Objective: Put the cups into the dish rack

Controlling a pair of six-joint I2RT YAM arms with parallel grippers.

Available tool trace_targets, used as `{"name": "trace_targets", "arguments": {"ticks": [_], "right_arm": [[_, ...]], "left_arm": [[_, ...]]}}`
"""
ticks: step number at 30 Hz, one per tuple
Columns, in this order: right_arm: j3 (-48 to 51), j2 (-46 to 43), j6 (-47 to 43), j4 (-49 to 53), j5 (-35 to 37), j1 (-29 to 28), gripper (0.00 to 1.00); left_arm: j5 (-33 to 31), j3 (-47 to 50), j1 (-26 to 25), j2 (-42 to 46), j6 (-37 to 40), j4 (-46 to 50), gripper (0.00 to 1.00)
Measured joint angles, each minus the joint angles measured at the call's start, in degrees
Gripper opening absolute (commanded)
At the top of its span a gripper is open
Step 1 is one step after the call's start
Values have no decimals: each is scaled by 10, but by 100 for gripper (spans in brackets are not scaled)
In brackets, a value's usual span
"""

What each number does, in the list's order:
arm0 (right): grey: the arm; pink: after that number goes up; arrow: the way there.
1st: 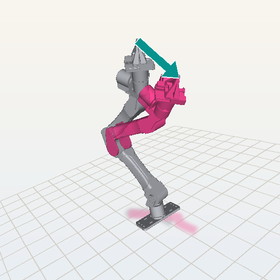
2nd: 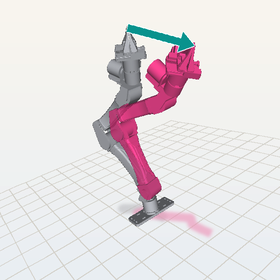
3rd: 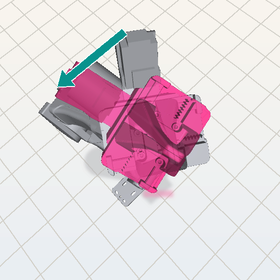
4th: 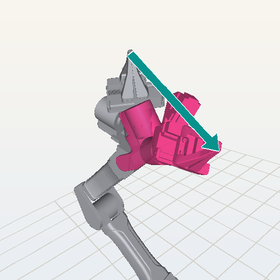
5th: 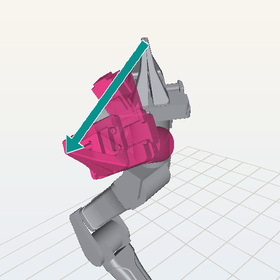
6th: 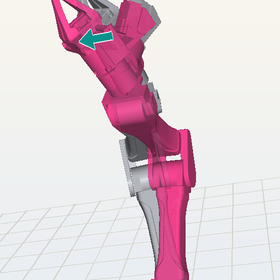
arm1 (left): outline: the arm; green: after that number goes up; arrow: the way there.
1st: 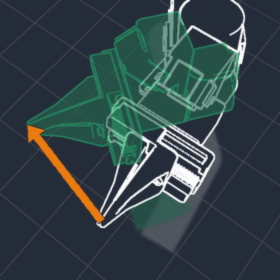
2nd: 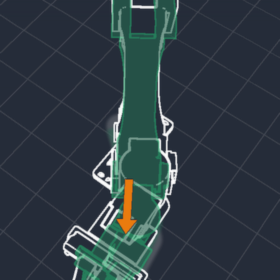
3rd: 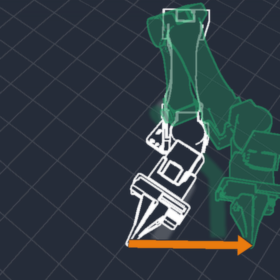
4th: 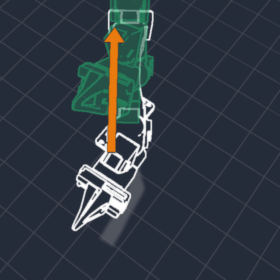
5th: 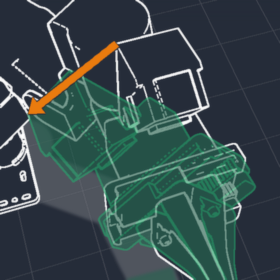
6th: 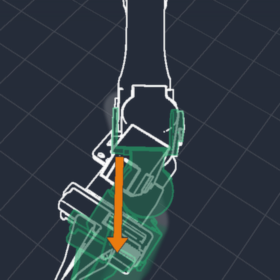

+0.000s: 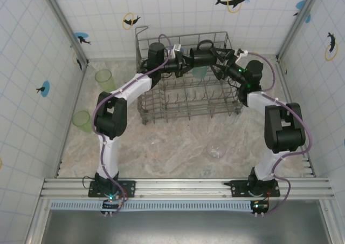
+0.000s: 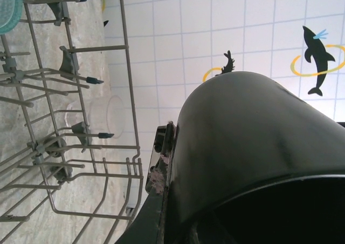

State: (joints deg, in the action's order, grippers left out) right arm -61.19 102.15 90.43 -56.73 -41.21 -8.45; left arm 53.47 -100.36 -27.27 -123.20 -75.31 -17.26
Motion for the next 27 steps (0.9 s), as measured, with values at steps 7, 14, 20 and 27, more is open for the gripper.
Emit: {"name": "trace_targets", "arguments": {"ticks": [7, 14, 20, 27], "right_arm": [[-3, 19, 19, -19, -3, -7, 89], [-6, 25, 11, -23, -5, -10, 98], [-6, 25, -4, -25, 3, -10, 100], [-7, 27, -4, -40, 44, -29, 97]], "left_arm": [[-1, -2, 0, -5, -9, 0, 0], [4, -2, -1, -7, -14, -3, 0], [6, -2, -3, -7, -20, -12, 0], [5, -2, -6, -7, -28, -13, 0]]}}
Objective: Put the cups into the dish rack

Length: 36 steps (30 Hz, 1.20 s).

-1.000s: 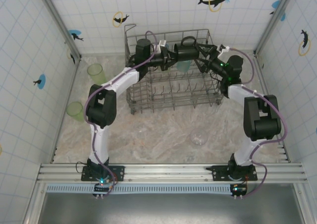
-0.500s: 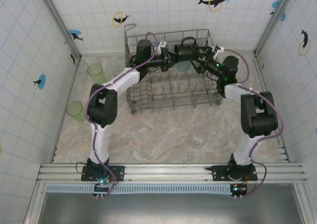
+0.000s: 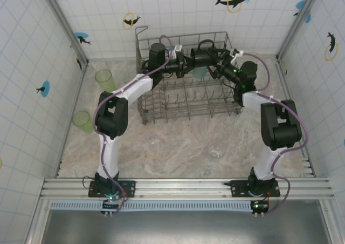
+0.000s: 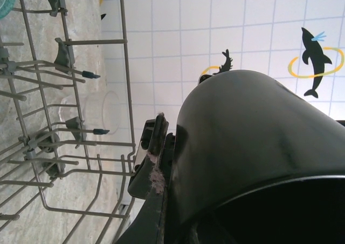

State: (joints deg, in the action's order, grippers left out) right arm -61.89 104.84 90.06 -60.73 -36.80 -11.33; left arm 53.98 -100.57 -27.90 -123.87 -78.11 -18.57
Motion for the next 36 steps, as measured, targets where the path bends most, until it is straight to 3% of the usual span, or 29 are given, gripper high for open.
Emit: {"name": "trace_targets", "arguments": {"ticks": [5, 9, 13, 18, 26, 36], "right_arm": [[-6, 4, -2, -3, 13, -10, 92], [-7, 4, -23, 5, 10, -10, 100], [33, -26, -37, 2, 10, -3, 100], [80, -78, -69, 21, -26, 30, 99], [81, -96, -121, 107, -90, 100, 99], [19, -56, -110, 130, -147, 99, 99]], "left_arm": [[0, 0, -2, 0, 0, 0, 0], [1, 0, -3, 0, 0, -2, 0], [12, 3, -2, 0, -16, -20, 0], [42, -9, 4, -7, -27, -30, 0], [80, -50, 28, -18, 30, 20, 0], [112, -50, 47, -23, 60, 47, 0]]}}
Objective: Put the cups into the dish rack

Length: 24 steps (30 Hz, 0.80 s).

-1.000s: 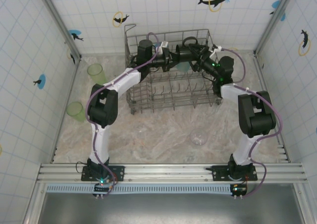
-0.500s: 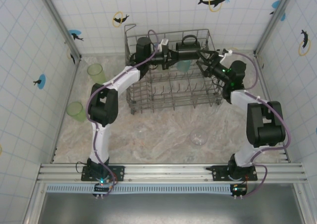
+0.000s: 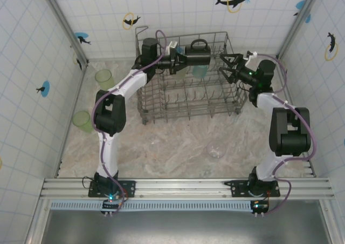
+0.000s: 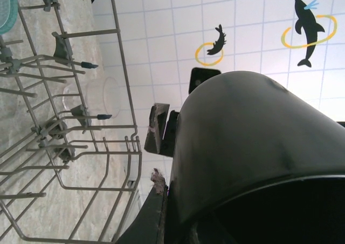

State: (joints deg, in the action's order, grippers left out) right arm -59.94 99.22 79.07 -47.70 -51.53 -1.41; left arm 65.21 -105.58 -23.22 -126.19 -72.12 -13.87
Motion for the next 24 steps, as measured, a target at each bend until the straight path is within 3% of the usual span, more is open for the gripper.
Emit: {"name": "trace_targets", "arguments": {"ticks": [24], "right_arm": [[-92, 72, 93, -5, 10, -65, 100]], "left_arm": [[35, -5, 2, -16, 19, 5, 0]]}}
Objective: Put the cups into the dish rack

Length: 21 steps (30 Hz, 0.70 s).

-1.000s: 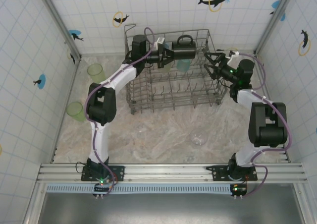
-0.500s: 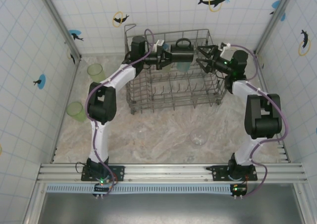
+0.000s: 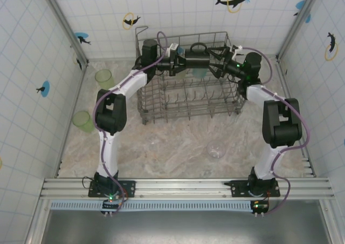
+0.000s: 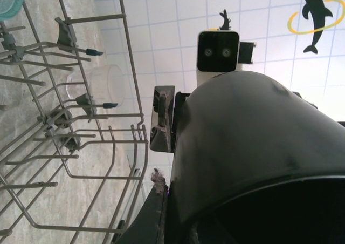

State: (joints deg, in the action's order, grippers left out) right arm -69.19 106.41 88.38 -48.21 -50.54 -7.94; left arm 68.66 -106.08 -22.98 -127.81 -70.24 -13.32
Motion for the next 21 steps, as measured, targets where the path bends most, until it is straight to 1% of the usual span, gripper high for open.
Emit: {"name": "trace_targets", "arguments": {"ticks": [2, 6, 16, 19, 21], "right_arm": [[0, 6, 12, -6, 6, -2, 100], [-2, 17, 33, -23, 16, -5, 95], [-15, 26, 61, -32, 27, -20, 94], [-15, 26, 65, -31, 33, -23, 90], [-12, 25, 68, -30, 38, -23, 84]], "left_arm": [[2, -2, -1, -3, 0, 0, 0], [2, -3, -7, -8, 0, 0, 0], [34, -19, -30, -18, 9, -2, 0], [40, -33, -27, -30, 13, -5, 0], [43, -40, -26, -38, 15, -4, 0]]}}
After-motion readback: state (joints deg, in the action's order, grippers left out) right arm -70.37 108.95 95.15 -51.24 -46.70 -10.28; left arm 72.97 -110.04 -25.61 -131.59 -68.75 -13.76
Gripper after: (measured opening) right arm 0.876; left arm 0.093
